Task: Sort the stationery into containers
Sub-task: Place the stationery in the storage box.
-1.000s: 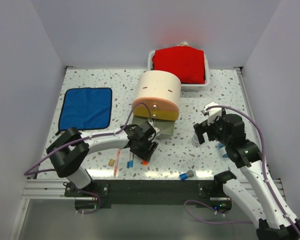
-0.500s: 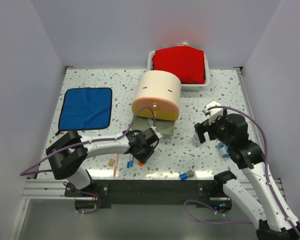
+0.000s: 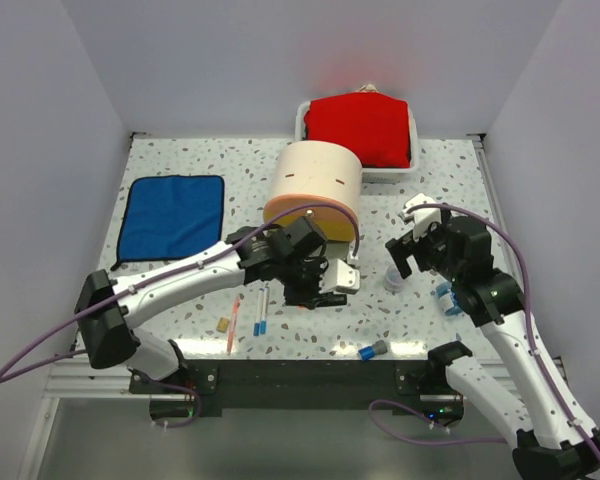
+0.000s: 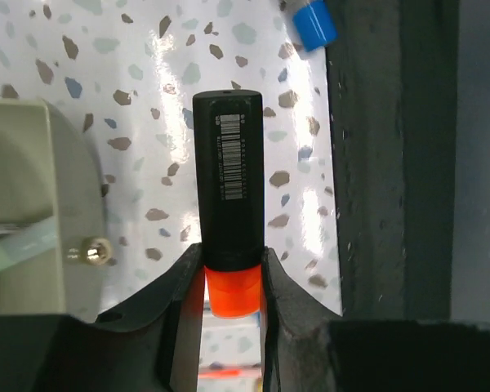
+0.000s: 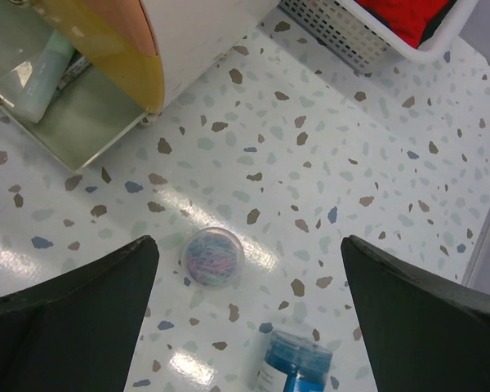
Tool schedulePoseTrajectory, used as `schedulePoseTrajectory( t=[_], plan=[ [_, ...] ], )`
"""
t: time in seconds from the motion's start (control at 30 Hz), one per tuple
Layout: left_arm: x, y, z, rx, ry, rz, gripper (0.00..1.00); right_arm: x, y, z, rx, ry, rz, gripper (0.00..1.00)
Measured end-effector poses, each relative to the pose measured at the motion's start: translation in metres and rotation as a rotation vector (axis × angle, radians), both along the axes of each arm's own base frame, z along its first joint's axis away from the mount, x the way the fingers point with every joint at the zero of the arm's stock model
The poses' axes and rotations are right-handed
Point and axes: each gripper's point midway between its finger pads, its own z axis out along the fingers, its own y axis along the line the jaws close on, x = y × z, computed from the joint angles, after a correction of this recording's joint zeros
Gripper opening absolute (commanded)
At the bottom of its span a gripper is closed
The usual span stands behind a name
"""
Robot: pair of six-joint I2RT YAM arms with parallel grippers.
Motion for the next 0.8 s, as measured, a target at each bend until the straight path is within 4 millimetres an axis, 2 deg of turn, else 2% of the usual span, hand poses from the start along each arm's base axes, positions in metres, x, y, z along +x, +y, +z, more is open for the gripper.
schedulePoseTrajectory(
  t=[0.03,0.13,0.2,0.27,0.43,0.5,0.63,0.73,0.8],
  plan=[
    [-0.001,0.004,0.013,-0.012,-0.042,-0.098,0.00,0.001,-0.001,0.001,-0.009,-0.006,0.001,0.99],
    [0.005,0.016,0.035,-0.007,-0.157,-0.263,0.00,0.004,-0.001,0.002,-0.019,-0.017,0.005,0.99],
    [0.019,0.021,0.043,0.009,-0.259,-0.321,0.02,0.008,0.000,0.002,-0.019,-0.022,0.005,0.99],
    [0.044,0.032,0.046,0.052,-0.360,-0.346,0.02,0.012,0.002,0.001,-0.018,-0.020,0.004,0.99],
    [0.113,0.052,0.040,0.162,-0.449,-0.275,0.02,0.017,0.004,-0.004,-0.023,-0.003,0.004,0.99],
    [0.128,0.058,0.031,0.198,-0.460,-0.262,0.02,0.017,0.004,-0.004,-0.023,-0.001,0.004,0.99],
    [0.137,0.057,0.019,0.229,-0.472,-0.282,0.05,0.017,0.004,-0.004,-0.023,-0.004,0.004,0.99],
    [0.141,0.054,0.014,0.233,-0.479,-0.286,0.23,0.017,0.004,-0.003,-0.019,-0.006,0.002,0.98],
    [0.147,0.052,0.009,0.243,-0.485,-0.280,0.27,0.016,0.003,-0.002,-0.015,-0.009,0.000,0.99]
  ],
)
